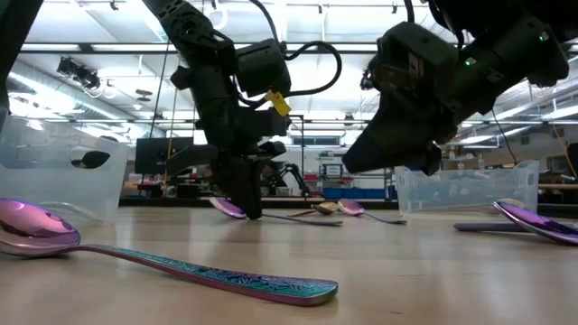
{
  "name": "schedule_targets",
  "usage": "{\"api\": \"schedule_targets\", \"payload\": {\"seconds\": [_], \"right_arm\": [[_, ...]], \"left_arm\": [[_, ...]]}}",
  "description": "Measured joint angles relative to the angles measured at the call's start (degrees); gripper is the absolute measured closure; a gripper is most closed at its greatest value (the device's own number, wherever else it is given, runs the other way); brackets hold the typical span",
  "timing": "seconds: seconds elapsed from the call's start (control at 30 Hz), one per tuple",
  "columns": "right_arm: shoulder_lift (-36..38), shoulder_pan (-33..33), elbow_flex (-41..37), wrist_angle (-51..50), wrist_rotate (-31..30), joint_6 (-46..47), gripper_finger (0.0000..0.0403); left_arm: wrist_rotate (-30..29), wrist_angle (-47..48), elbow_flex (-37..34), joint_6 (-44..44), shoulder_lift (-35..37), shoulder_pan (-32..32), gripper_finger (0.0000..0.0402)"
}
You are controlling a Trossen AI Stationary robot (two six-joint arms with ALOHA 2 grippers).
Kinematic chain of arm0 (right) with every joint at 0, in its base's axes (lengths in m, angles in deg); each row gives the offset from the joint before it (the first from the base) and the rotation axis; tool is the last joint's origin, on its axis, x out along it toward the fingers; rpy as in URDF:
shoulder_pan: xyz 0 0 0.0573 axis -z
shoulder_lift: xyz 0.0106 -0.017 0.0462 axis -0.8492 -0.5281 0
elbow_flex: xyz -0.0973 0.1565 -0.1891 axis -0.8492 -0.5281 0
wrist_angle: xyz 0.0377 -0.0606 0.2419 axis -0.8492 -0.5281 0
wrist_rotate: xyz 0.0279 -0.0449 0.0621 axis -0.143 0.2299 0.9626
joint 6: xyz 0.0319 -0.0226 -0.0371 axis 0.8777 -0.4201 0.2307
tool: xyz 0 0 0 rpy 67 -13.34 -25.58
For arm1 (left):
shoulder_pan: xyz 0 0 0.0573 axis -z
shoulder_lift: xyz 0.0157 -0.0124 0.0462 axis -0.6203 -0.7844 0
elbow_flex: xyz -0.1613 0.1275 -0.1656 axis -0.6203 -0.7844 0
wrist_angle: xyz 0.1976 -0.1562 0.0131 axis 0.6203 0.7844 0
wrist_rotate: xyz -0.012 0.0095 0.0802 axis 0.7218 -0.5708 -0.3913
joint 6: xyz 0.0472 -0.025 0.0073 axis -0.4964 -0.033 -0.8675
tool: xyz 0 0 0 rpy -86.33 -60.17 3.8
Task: Sort silverware by color (type)
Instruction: Put the blue spoon into the black bin
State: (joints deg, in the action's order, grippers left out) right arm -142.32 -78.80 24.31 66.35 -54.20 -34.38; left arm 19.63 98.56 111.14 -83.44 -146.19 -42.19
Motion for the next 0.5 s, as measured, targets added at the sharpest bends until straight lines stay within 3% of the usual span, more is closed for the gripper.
{"api": "schedule_targets", "payload": {"seconds": [0.5], "right_arm": [[13.8, 3.3, 0.0, -9.9, 2.2, -10.6, 0.0320]], "left_arm": [[0.6, 3.4, 0.0, 10.9, 4.6, 3.0, 0.0397]]}}
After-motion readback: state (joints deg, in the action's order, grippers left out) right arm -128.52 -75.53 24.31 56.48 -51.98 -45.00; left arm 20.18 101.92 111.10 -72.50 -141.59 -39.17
